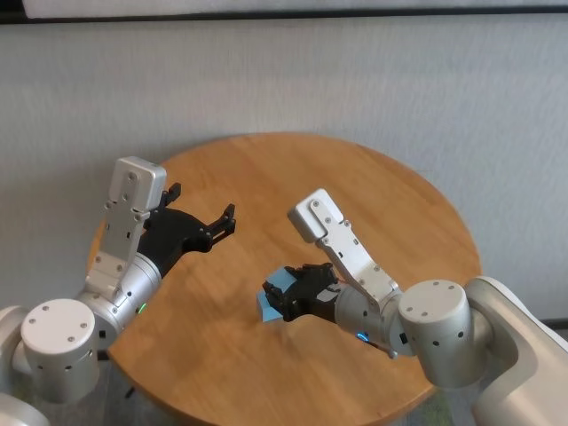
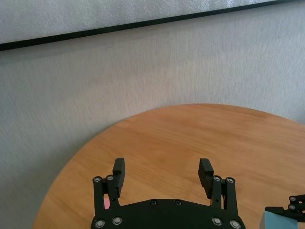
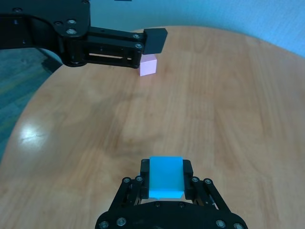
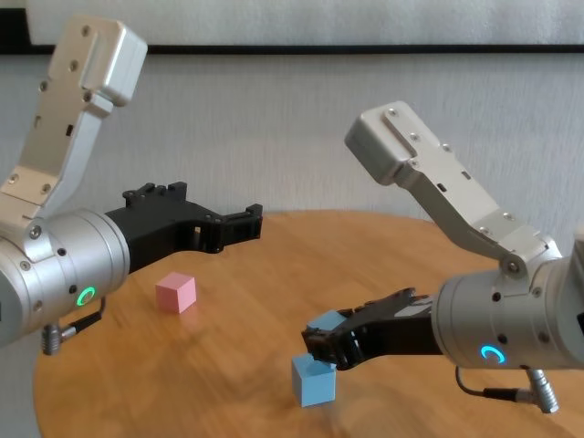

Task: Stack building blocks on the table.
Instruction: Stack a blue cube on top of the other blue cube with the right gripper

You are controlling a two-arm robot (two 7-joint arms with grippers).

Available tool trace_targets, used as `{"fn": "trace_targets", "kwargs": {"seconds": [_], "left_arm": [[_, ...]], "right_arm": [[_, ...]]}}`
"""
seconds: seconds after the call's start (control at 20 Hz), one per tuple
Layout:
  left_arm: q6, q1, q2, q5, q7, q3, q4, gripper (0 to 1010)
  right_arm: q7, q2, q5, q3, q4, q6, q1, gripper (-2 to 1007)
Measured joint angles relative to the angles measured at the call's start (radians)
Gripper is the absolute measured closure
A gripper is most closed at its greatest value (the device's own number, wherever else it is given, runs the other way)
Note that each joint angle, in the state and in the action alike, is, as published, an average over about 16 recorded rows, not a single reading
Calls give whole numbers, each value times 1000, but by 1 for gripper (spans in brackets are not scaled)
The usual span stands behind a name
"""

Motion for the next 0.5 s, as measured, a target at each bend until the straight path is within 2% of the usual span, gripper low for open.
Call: {"fn": "trace_targets", "kwargs": {"seconds": [0.5], "left_arm": [[0,0,0,0,0,0,0,9]], "right_arm": [[24,-21,-32,-21,19,-8,4,643]]}}
